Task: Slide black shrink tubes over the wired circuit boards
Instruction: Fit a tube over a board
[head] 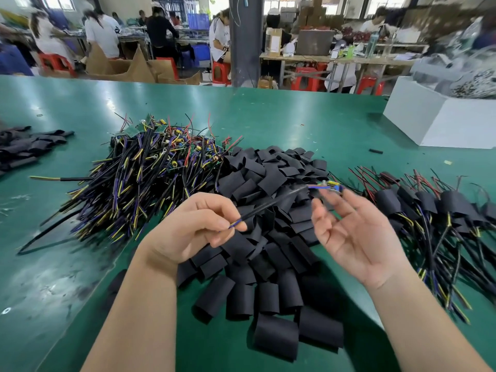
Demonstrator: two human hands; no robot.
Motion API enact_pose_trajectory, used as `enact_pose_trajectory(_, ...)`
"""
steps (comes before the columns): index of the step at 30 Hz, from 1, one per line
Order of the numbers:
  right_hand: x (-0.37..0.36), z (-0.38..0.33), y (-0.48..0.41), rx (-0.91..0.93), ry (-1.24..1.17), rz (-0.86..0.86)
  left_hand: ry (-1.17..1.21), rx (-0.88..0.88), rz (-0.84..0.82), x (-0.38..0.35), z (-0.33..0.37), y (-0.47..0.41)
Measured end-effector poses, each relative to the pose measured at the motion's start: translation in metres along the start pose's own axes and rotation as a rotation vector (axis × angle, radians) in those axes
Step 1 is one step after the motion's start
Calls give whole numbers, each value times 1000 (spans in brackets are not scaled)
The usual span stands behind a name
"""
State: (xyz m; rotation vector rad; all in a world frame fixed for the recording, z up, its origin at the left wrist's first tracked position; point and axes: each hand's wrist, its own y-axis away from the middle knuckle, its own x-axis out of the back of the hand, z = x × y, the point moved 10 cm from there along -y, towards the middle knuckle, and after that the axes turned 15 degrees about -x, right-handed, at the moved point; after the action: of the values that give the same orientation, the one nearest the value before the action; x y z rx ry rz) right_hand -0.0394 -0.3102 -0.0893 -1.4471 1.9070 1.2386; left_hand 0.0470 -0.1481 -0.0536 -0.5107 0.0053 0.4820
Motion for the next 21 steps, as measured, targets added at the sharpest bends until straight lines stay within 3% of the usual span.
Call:
enact_pose_trajectory(5, 8, -26, 10, 163, 6, 33, -208, 138, 36, 8, -14, -1)
enact_pose_trajectory(9, 5, -23, 11, 185, 72, 63, -445, 255, 313, 38, -20, 5)
enact_pose_trajectory(13, -7, -2, 6, 121, 129, 17, -1191, 45, 576, 59, 27, 13)
enact_pose_trajectory(14, -11, 4, 4, 100, 124, -9, -1169, -58, 614, 55, 36, 13)
enact_pose_trajectory(16, -20, 16, 1, 69, 114, -68, -891, -196, 586, 44, 36, 6)
enact_pose_trajectory(18, -25, 25, -4, 64, 161, -78, -725, -157, 476, 30, 23, -4)
enact_pose_trajectory(21, -24, 32, -12, 112, 302, -11, -902, -47, 265, 9, 8, -11)
